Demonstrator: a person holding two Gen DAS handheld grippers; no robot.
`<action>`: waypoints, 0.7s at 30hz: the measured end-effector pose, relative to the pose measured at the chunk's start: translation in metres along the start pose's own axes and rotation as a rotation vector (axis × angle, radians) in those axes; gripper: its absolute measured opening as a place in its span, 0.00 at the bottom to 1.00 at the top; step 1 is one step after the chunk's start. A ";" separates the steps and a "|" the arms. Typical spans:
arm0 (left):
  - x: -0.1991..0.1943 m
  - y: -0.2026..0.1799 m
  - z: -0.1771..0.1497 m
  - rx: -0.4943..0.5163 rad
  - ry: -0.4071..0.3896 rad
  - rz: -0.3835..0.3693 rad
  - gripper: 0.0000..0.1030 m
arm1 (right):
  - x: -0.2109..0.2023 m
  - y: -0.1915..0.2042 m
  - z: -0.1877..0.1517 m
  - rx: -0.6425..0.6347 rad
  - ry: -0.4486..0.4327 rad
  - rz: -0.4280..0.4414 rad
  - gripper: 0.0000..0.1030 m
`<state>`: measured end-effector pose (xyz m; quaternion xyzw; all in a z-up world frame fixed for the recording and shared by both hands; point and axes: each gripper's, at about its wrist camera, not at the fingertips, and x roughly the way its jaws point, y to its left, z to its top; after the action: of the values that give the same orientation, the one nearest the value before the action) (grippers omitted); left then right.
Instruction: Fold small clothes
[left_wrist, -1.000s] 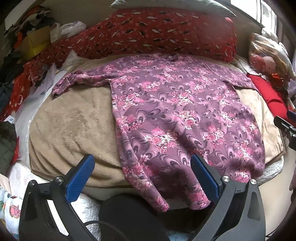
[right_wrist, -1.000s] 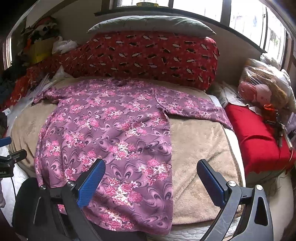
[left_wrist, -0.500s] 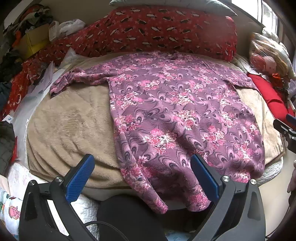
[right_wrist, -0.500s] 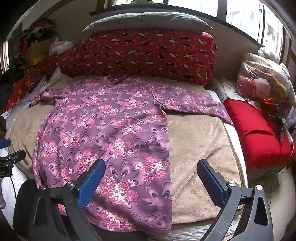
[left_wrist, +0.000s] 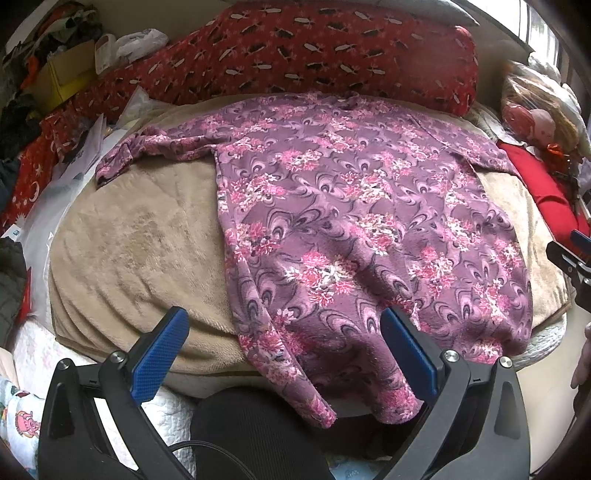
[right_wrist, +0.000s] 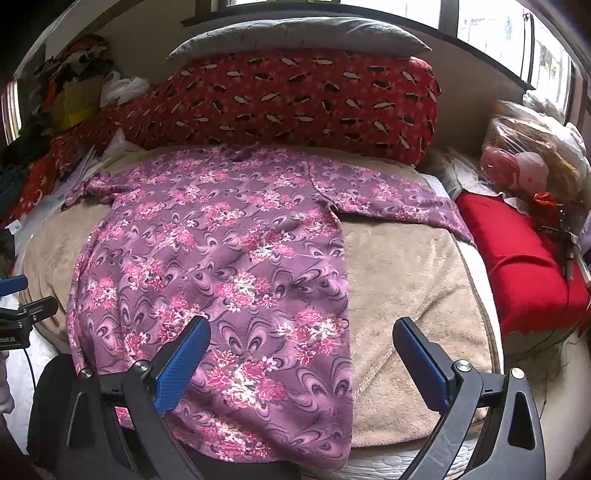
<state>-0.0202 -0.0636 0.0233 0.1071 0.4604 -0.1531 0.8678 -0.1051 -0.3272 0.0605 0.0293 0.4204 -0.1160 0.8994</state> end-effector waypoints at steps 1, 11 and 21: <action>0.000 0.000 0.000 -0.001 0.003 0.000 1.00 | 0.001 0.000 0.000 0.001 0.002 0.002 0.97; 0.023 0.041 0.008 -0.132 0.124 -0.012 1.00 | 0.018 -0.024 -0.006 0.076 0.064 -0.028 0.97; 0.081 0.024 -0.028 -0.091 0.401 -0.071 0.71 | 0.080 -0.068 -0.065 0.296 0.342 0.109 0.72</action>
<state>0.0101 -0.0455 -0.0581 0.0797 0.6341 -0.1381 0.7567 -0.1202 -0.3980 -0.0400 0.2028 0.5427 -0.1209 0.8060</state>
